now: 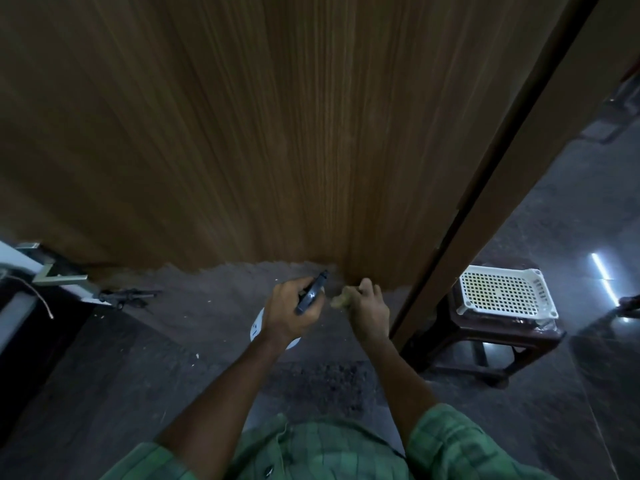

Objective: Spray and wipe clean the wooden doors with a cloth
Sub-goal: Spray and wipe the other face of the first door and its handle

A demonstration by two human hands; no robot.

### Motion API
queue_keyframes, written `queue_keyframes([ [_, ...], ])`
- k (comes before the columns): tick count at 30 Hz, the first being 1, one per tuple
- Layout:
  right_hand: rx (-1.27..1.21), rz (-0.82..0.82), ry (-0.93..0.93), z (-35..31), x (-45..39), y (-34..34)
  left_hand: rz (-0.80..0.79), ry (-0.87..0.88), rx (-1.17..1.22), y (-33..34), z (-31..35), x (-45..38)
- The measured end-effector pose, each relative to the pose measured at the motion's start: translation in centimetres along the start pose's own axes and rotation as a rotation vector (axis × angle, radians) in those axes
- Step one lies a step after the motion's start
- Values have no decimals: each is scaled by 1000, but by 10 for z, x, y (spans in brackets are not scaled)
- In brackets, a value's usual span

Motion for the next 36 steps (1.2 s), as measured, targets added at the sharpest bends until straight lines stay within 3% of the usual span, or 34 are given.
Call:
queue_keyframes([
  [2,-30,-17,53,0,2,-1,24,-35,-10,-9,-6,-2],
  [7,-124,380,-210,-72,-41,-41,87,-38,-21,-24,-16,-7],
  [8,-133,394,-236,-77,-46,-39,96,-35,-27,-26,-16,-7],
  [11,-60,173,-275,-67,-34,-2,120,-7,-13,-33,-18,-7],
  [14,-18,-57,-197,-51,-13,25,134,6,-33,-38,-24,-6],
  [16,-43,3,-201,-65,-18,17,153,-4,-43,-42,-30,-3],
  [20,-161,374,-277,-116,-50,-19,145,-40,-56,-52,-50,0],
  [21,-162,392,-281,-121,-54,-15,149,-42,-56,-56,-52,0],
  [26,-43,-13,-156,-83,-8,54,119,-21,-17,-78,-61,2],
  [28,-70,23,-148,-91,-11,49,125,-32,-12,-87,-68,1],
  [32,-174,331,-272,-159,-51,12,159,-59,-66,-102,-81,-1],
  [34,-163,301,-317,-166,-51,25,163,-69,-76,-106,-85,0],
  [36,-105,137,-322,-149,-32,56,165,-67,-50,-110,-89,0],
])
Point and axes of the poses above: each hand's wrist, its own x-axis away from the middle knuckle, its own y-axis out of the palm, z = x × y, the point moved 3 cm from there along -x, towards the middle knuckle, and after that the axes turned 9 degrees about -x, right-handed, at the moved point
